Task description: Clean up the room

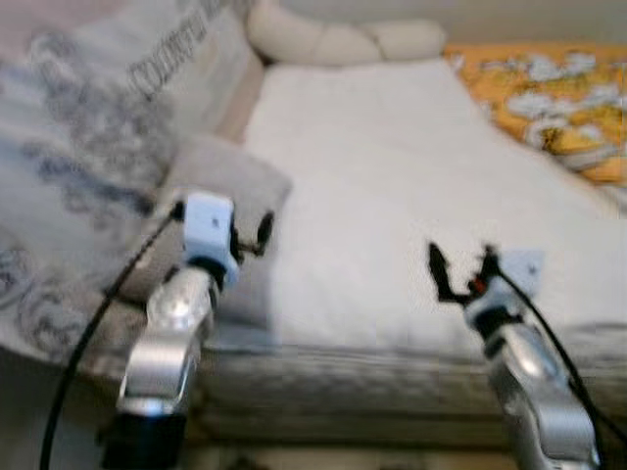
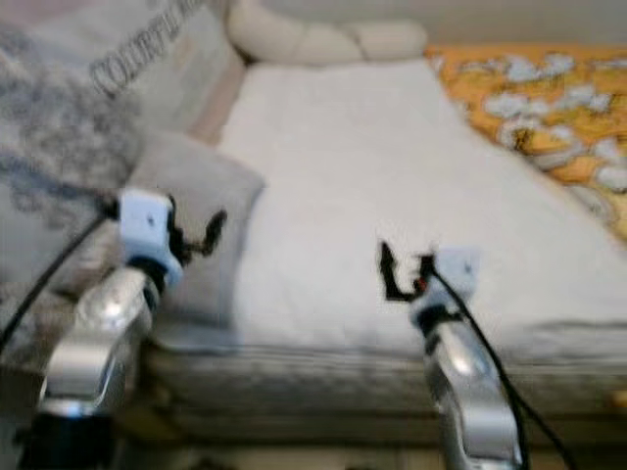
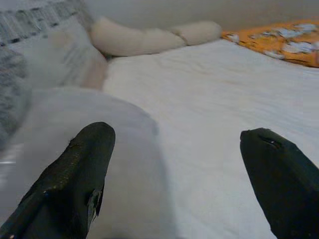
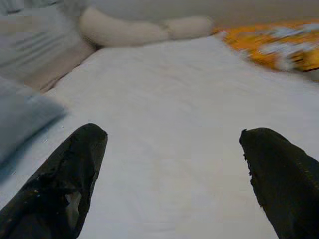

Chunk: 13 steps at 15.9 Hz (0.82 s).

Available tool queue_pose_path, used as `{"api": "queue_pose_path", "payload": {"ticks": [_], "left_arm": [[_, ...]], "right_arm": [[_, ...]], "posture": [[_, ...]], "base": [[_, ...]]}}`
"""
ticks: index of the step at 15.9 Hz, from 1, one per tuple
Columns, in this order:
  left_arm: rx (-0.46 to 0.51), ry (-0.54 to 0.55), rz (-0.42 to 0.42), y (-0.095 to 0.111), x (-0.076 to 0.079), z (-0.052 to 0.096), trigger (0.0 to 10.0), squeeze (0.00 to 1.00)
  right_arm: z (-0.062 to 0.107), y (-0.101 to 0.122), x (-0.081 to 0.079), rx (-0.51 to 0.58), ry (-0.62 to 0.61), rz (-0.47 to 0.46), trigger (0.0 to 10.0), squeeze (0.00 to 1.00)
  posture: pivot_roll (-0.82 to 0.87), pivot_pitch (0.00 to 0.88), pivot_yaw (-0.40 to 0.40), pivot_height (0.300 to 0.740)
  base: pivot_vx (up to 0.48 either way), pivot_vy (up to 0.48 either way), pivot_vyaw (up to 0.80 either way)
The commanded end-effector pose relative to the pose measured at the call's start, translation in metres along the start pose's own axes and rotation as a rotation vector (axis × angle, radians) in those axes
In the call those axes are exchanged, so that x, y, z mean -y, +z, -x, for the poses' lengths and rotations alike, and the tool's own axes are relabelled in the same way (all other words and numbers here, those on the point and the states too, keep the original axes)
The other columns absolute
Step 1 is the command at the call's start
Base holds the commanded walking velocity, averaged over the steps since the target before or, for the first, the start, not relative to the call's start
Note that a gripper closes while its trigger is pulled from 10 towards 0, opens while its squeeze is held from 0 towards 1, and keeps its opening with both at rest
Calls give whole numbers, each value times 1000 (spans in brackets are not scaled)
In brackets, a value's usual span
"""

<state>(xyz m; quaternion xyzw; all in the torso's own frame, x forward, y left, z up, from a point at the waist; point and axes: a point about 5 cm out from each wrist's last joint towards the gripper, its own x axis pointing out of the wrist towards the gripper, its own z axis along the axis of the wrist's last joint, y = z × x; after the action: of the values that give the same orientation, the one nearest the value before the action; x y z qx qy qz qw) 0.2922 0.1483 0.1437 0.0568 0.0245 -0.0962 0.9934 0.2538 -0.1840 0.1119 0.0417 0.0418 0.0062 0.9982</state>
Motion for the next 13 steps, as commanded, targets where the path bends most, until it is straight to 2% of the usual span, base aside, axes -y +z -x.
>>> {"api": "queue_pose_path", "payload": {"ticks": [1,5,6,8,13], "left_arm": [[-8,48,-15,1,-11,4,10000,812],[-20,62,-12,-3,-12,11,10000,808],[-28,81,-3,-5,-13,17,10000,812],[-40,91,13,-9,-15,21,10000,808],[-72,76,-8,-17,-10,29,10000,812]], "right_arm": [[0,6,-5,20,11,4,10000,0],[4,4,-6,4,15,32,10000,0],[6,-1,-8,-17,22,31,10000,0],[7,0,-10,-9,24,47,10000,0],[13,-3,10,-24,-71,37,10000,0]], "posture": [[-111,0,51,740],[-84,0,19,740],[-75,0,4,740],[-87,0,12,740],[-74,0,24,740]], "base": [[0,-465,0],[0,-461,0],[0,-461,0],[0,-461,0],[0,-460,0]]}}
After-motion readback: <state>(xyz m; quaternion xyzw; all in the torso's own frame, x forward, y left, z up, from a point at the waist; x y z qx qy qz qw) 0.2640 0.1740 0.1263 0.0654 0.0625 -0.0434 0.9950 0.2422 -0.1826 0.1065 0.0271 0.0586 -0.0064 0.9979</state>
